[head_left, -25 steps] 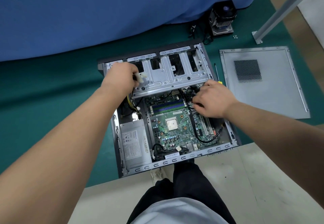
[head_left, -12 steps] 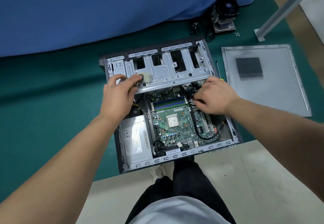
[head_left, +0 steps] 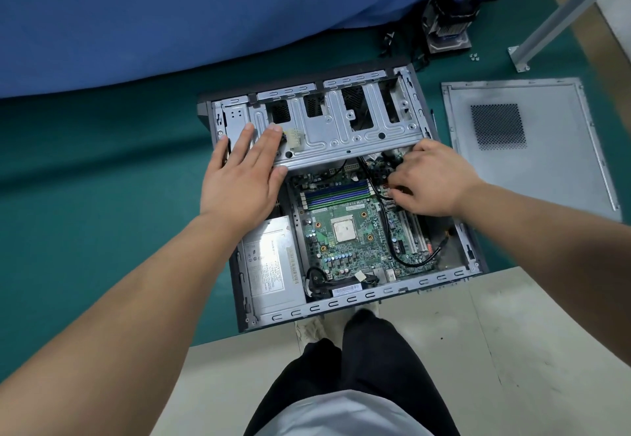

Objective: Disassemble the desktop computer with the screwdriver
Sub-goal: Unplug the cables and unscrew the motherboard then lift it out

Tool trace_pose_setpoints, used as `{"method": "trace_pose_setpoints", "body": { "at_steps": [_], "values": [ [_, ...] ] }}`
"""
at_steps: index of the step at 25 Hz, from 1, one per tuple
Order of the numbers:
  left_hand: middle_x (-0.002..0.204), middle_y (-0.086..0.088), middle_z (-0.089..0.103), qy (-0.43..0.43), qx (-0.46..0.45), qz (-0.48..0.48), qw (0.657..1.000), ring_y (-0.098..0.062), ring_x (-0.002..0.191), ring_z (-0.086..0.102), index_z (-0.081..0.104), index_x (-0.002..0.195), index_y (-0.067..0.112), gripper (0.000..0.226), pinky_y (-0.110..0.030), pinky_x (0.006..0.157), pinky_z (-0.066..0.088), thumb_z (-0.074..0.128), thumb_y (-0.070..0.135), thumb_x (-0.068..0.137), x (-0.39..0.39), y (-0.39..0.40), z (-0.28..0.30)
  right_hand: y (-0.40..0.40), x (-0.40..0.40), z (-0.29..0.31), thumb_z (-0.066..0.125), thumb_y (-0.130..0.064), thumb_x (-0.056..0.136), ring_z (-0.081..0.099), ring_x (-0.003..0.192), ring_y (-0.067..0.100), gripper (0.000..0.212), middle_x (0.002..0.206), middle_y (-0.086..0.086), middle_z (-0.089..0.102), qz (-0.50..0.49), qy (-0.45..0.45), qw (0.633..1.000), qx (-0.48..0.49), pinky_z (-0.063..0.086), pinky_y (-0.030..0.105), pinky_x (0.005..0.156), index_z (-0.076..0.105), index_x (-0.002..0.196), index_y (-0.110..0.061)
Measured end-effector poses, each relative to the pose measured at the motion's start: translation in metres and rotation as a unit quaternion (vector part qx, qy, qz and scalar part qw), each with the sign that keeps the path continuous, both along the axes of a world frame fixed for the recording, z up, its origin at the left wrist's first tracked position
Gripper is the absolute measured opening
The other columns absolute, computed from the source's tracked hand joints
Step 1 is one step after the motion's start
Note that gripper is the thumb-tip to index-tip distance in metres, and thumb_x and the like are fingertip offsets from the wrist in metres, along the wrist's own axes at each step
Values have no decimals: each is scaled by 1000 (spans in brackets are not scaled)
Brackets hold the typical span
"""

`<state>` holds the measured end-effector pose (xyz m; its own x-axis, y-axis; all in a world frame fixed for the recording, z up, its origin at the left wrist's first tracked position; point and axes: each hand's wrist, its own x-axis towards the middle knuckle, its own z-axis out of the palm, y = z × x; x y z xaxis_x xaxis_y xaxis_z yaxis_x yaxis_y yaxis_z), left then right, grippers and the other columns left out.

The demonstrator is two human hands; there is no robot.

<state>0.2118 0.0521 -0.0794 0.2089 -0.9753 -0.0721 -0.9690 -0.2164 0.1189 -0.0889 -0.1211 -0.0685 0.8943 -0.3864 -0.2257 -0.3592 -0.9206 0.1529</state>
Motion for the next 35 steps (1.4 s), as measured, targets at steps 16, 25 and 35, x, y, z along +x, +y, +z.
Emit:
{"method": "trace_pose_setpoints", "body": {
  "at_steps": [16,25,35],
  "values": [
    [169,20,17,-6,-33,9,999,-14,159,6,5,163,42,62,-47,128,1,8,63,104,4,-5,-9,73,81,-21,53,-41,100,60,114,23,36,122,0,63,-120,-42,975,182,45,45,103,59,132,-26],
    [168,22,17,-17,-50,4,999,-10,159,5,6,162,44,64,-44,128,2,8,66,102,5,-8,-11,51,143,-78,58,-31,97,64,101,31,28,112,10,69,-231,-79,939,244,57,38,87,67,123,-26],
    [167,24,17,-18,-56,4,998,-9,158,5,8,162,45,63,-43,128,3,10,66,102,6,-8,-12,51,148,-95,61,-34,95,65,100,31,17,108,5,72,-259,-152,924,238,46,28,78,72,109,-37]
  ]
}}
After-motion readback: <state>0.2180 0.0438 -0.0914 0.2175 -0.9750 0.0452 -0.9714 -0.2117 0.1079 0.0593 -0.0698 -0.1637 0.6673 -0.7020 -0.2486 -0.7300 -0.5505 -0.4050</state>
